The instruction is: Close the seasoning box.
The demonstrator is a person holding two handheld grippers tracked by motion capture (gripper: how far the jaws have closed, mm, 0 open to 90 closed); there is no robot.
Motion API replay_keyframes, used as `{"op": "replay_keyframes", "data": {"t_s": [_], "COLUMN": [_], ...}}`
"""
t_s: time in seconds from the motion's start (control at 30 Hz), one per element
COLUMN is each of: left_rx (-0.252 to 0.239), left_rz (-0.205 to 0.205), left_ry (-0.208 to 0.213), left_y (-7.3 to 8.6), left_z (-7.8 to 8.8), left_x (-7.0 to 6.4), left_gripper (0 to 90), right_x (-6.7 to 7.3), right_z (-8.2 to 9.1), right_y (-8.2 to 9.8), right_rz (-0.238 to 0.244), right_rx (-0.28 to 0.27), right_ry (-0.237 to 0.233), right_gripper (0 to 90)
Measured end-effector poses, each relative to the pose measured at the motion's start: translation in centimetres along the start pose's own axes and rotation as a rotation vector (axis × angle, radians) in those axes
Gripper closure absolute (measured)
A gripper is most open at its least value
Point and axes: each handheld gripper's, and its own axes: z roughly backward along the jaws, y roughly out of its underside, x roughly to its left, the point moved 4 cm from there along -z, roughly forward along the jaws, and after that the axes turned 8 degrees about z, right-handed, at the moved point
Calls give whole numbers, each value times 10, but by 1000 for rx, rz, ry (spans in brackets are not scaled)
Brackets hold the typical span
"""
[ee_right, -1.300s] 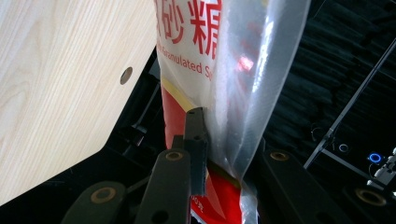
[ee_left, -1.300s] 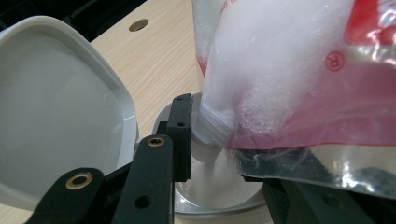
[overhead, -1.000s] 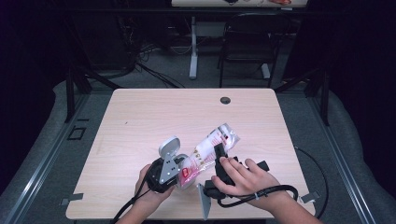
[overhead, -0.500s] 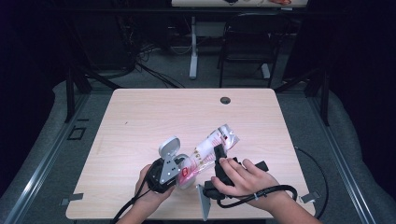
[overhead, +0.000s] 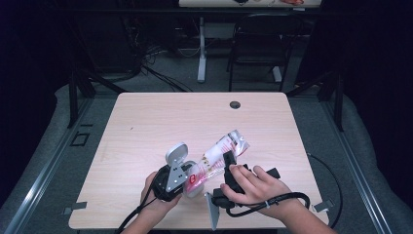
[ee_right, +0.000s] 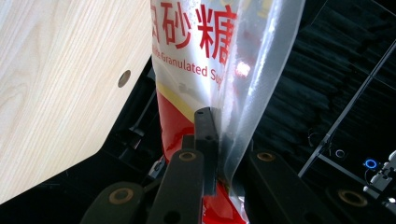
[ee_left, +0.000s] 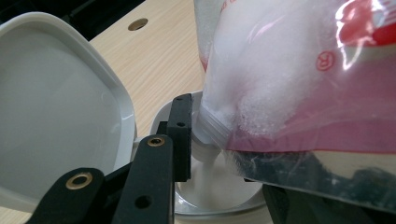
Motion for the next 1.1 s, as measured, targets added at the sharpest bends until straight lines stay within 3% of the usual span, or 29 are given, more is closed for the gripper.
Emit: {"op": "replay_keyframes", "data": {"t_s": [1.1], "left_rx": [-11], "left_rz": [26], "left_ry": [14], "left_y": [-1], "left_z": [-1], "left_x": [-1], "left_gripper": [714], "right_x": [-7], "right_z": [2], "right_y": [1], "right_rz": [20], "right_rx": [7], "right_ry": [-10], "right_gripper": [874]}}
